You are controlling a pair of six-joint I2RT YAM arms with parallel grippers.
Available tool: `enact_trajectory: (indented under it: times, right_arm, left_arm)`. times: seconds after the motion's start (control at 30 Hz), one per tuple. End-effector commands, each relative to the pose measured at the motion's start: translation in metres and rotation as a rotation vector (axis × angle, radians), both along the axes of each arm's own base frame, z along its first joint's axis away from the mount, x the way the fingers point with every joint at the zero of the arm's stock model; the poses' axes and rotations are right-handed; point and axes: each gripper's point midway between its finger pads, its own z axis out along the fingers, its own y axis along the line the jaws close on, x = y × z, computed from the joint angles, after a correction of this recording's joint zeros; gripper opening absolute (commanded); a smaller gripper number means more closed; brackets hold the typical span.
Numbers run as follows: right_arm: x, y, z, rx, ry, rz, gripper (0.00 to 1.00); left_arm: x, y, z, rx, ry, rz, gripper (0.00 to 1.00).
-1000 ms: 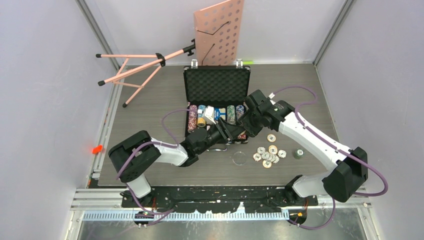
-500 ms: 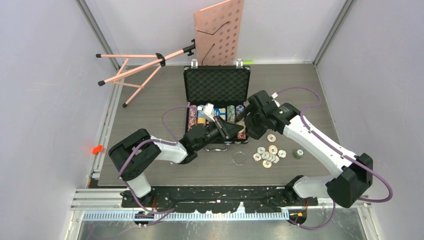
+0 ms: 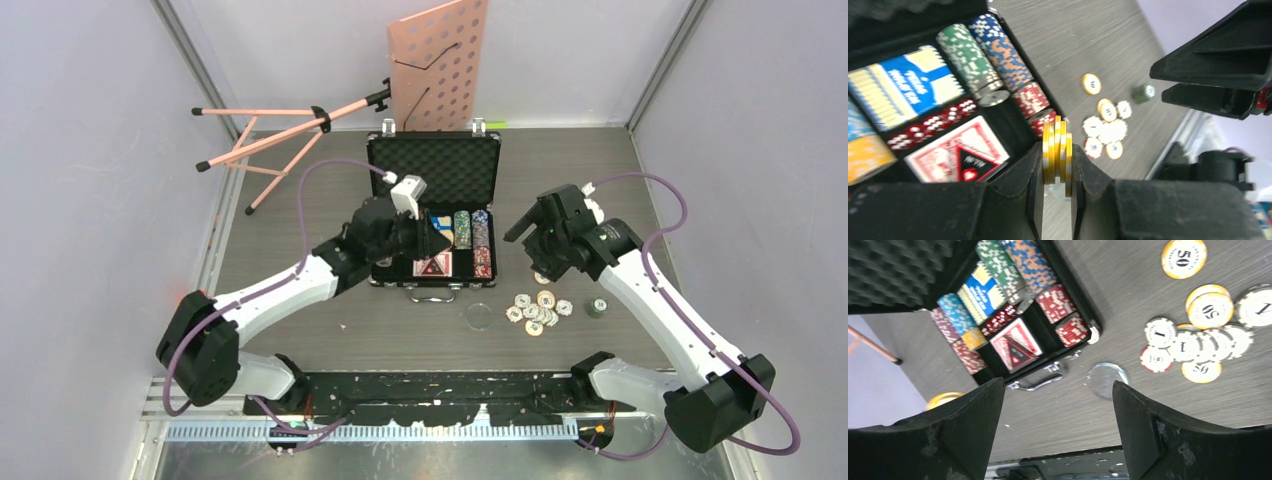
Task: Pack up texas hold em set
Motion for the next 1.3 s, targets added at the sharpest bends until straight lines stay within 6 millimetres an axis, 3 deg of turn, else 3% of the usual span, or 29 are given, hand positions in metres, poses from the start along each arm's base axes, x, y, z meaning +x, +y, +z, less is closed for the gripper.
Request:
enact_trajectory:
  times: [0.0, 0.1, 0.3, 0.37, 0.57, 0.73, 0.97, 1.1, 1.27]
  right_arm:
    - [-0.009, -0.009, -0.012, -0.067, -0.009, 0.075, 0.85]
    - [-0.010, -0.003, -0.009, -0.046, -0.025, 0.122, 0.85]
    - [-0.009, -0.011, 0.001, -0.121, -0.058, 0.180, 0.85]
    - [-0.010, -0.012, 0.002, -0.130, -0.065, 0.193, 0.85]
    - [-0.016, -0.014, 0.001, -0.126, -0.065, 0.193, 0.85]
    - [-0.021, -0.019, -0.002, -0.143, -0.048, 0.193, 0.85]
    - [-0.024, -0.024, -0.012, -0.154, -0.026, 0.176, 0.85]
    - [-0.023, -0.024, -0.014, -0.155, -0.013, 0.178, 0.85]
    - [-0.023, -0.025, -0.014, -0.162, -0.015, 0.173, 0.85]
  left_arm:
    - [-0.008, 0.061, -0.022, 0.471, -0.058, -0.075, 0.00]
    - [0.001, 0.077, -0.022, 0.624, -0.110, -0.132, 0.00]
    - [0.019, 0.106, -0.030, 0.909, -0.236, -0.238, 0.00]
    - [0.020, 0.104, -0.036, 0.963, -0.278, -0.339, 0.00]
    - [0.026, 0.088, -0.073, 1.024, -0.173, -0.526, 0.00]
    - [0.048, 0.100, -0.089, 1.151, -0.166, -0.484, 0.00]
    - [0.050, 0.111, -0.108, 1.239, -0.108, -0.496, 0.00]
    - [0.055, 0.109, -0.117, 1.249, -0.104, -0.493, 0.00]
    - [0.064, 0.105, -0.118, 1.250, -0.132, -0.465, 0.09]
